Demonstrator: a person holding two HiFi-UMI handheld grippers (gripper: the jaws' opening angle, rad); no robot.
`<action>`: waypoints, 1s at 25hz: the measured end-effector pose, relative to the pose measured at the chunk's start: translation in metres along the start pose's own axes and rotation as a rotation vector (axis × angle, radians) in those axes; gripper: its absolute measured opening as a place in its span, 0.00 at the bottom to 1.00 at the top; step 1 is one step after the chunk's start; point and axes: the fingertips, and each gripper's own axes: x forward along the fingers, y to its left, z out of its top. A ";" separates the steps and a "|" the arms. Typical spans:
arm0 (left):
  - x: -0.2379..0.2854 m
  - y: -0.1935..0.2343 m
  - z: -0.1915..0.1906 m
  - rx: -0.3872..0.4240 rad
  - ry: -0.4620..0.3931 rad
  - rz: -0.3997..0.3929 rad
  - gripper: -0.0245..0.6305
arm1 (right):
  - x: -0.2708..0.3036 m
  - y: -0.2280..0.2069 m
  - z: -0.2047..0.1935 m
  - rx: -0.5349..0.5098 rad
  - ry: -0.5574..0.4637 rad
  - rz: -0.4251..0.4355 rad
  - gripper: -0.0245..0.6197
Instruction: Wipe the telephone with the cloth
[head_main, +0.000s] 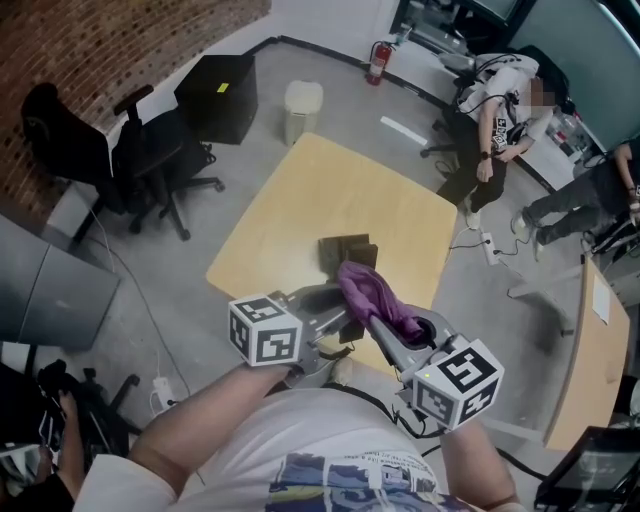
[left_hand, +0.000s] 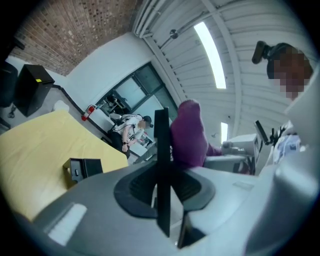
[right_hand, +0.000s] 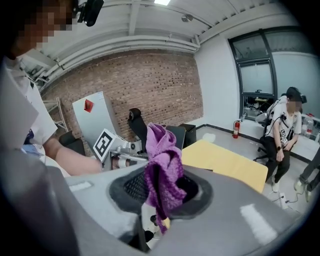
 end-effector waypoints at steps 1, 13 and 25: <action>-0.001 0.000 0.003 -0.009 -0.016 0.003 0.17 | -0.001 0.002 -0.004 0.002 0.002 0.009 0.17; -0.014 -0.004 0.049 -0.060 -0.178 0.005 0.17 | -0.009 0.012 -0.053 0.008 0.079 0.088 0.17; -0.026 -0.011 0.043 -0.079 -0.177 -0.029 0.17 | -0.039 -0.031 -0.018 0.054 -0.061 0.066 0.17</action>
